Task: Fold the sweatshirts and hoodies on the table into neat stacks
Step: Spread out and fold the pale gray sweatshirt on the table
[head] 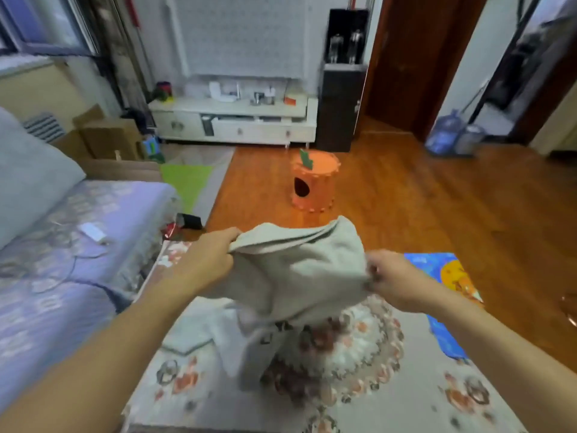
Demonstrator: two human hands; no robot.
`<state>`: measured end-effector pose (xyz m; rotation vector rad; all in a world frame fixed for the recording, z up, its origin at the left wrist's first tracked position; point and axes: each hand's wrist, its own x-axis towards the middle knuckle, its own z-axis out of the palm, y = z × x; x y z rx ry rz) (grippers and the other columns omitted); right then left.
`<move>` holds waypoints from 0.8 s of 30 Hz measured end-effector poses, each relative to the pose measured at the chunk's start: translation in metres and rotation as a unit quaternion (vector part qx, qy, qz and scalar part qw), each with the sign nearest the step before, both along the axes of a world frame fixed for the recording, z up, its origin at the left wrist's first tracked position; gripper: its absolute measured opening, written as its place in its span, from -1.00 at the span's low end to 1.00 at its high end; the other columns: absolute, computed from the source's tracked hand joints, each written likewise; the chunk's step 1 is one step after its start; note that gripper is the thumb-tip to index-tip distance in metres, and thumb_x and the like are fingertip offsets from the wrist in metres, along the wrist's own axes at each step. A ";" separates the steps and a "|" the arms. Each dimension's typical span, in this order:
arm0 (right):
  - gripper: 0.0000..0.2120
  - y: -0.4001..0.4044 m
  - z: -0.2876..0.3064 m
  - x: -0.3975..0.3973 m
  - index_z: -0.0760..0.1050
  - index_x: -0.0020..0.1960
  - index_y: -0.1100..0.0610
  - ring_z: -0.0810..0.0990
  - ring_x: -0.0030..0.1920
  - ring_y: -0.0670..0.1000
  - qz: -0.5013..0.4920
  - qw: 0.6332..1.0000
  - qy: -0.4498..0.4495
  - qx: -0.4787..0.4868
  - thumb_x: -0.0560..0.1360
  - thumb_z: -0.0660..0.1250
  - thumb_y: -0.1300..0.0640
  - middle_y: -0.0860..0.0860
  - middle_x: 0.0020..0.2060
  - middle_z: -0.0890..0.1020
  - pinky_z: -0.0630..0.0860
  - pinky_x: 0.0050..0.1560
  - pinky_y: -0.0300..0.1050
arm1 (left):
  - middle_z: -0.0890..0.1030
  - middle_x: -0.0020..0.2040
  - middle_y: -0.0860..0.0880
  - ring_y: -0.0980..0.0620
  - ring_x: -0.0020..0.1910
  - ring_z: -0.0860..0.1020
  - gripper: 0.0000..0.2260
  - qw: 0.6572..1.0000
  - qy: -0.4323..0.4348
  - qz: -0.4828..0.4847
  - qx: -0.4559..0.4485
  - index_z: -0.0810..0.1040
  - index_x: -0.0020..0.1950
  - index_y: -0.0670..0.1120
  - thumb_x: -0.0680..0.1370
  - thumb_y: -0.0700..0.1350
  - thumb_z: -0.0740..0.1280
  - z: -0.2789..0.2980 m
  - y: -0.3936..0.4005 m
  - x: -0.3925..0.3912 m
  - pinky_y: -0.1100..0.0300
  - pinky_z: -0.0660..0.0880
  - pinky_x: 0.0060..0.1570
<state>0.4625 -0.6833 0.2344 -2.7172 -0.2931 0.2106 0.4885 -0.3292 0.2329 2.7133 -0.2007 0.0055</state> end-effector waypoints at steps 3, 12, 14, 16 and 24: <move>-0.74 -0.032 -0.065 -0.002 0.48 0.15 -0.03 0.57 0.13 0.08 0.041 0.987 0.118 -0.096 0.51 0.42 -0.02 -0.03 0.10 0.52 0.48 0.04 -0.13 | 0.64 0.21 -0.04 -0.14 0.17 0.57 -0.65 0.994 0.078 -0.060 0.048 0.56 0.25 0.04 0.51 -0.21 0.23 -0.032 -0.032 -0.019 0.01 0.49 0.12; 0.04 0.023 -0.173 -0.016 -0.18 0.63 -0.18 -0.19 0.62 0.09 0.223 0.942 0.212 -0.132 0.43 0.48 -0.19 -0.15 0.63 -0.05 -0.07 0.59 0.11 | 0.57 0.08 0.01 -0.07 -0.07 0.56 -0.72 0.926 -0.029 -0.352 0.134 0.50 0.33 0.02 0.61 -0.08 0.28 -0.061 -0.047 -0.076 -0.04 0.55 -0.17; -0.03 0.033 -0.194 -0.027 -0.08 0.63 -0.18 0.08 0.57 0.14 0.221 0.948 0.189 -0.127 0.41 0.42 -0.23 -0.08 0.53 0.26 0.06 0.53 0.08 | 0.56 -0.01 -0.07 -0.09 -0.21 0.52 -0.75 0.917 -0.114 -0.362 0.125 0.56 0.28 -0.09 0.59 -0.19 0.35 -0.063 -0.015 -0.077 -0.03 0.50 -0.32; -0.14 0.048 -0.210 -0.035 0.03 0.59 -0.23 0.36 0.34 0.09 0.215 0.957 0.151 -0.124 0.40 0.36 -0.28 -0.09 0.25 0.48 0.21 0.35 -0.01 | 0.55 -0.13 -0.13 -0.11 -0.29 0.48 -0.83 0.915 -0.186 -0.343 0.101 0.57 0.21 -0.15 0.63 -0.20 0.33 -0.065 0.012 -0.081 -0.02 0.46 -0.40; -0.79 0.057 -0.210 -0.039 0.61 -0.02 -0.03 0.51 0.06 -0.02 0.329 0.937 0.030 -0.117 0.40 0.35 -0.06 -0.12 -0.02 0.58 0.49 0.05 -0.15 | 0.56 -0.19 -0.10 -0.10 -0.30 0.52 -0.79 0.944 -0.195 -0.230 0.134 0.59 0.10 -0.15 0.49 -0.19 0.45 -0.094 0.058 -0.078 0.00 0.48 -0.43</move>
